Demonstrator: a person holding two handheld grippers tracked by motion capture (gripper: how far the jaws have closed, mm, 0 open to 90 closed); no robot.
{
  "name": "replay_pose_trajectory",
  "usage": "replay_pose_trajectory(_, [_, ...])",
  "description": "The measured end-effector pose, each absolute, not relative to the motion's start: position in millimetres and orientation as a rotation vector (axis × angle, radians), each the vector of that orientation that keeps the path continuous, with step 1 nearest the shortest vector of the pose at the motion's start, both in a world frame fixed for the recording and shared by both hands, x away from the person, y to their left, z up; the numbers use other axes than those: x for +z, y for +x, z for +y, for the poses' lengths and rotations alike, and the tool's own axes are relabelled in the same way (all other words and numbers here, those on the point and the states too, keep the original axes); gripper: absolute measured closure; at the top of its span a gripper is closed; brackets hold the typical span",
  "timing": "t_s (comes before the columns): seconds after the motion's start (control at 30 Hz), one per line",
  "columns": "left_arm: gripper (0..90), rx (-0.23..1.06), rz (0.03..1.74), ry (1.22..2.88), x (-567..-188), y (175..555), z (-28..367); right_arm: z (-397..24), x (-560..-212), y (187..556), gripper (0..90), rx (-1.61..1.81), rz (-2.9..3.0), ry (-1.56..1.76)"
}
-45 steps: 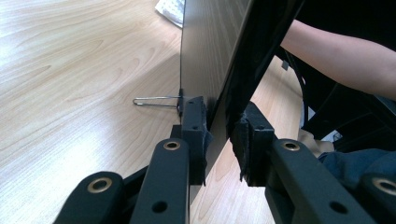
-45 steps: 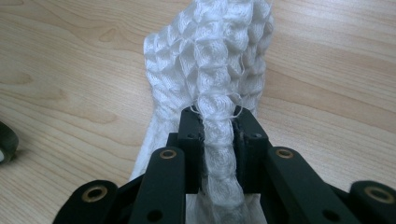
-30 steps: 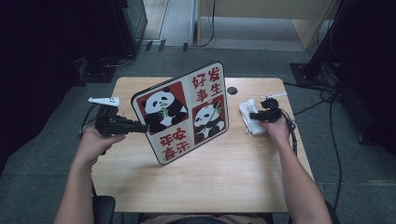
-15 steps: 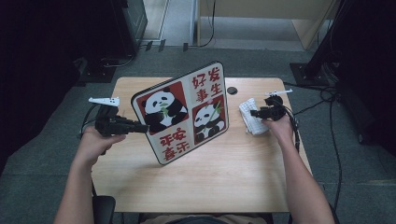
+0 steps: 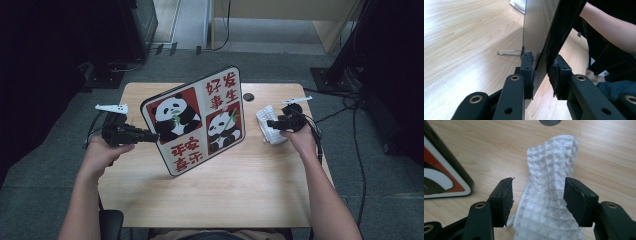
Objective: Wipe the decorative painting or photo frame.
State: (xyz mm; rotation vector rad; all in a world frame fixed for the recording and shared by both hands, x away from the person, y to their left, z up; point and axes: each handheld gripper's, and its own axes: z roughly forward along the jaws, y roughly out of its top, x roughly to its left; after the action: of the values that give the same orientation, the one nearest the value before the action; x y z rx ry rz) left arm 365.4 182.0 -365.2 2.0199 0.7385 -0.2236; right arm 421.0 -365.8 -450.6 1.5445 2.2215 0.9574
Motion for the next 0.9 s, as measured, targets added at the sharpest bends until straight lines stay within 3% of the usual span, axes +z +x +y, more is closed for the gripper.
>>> replay_pose_trajectory(0.53, [53.1, -0.147, 0.791, 2.004, -369, 369, 183, -349, -441, 394, 41.3, 1.049, 2.267, 1.428])
replay_pose_trajectory(0.9, [45.4, -0.103, 0.805, 2.003, -370, 369, 184, -345, -444, 384, 41.3, 1.04, 2.321, 1.398])
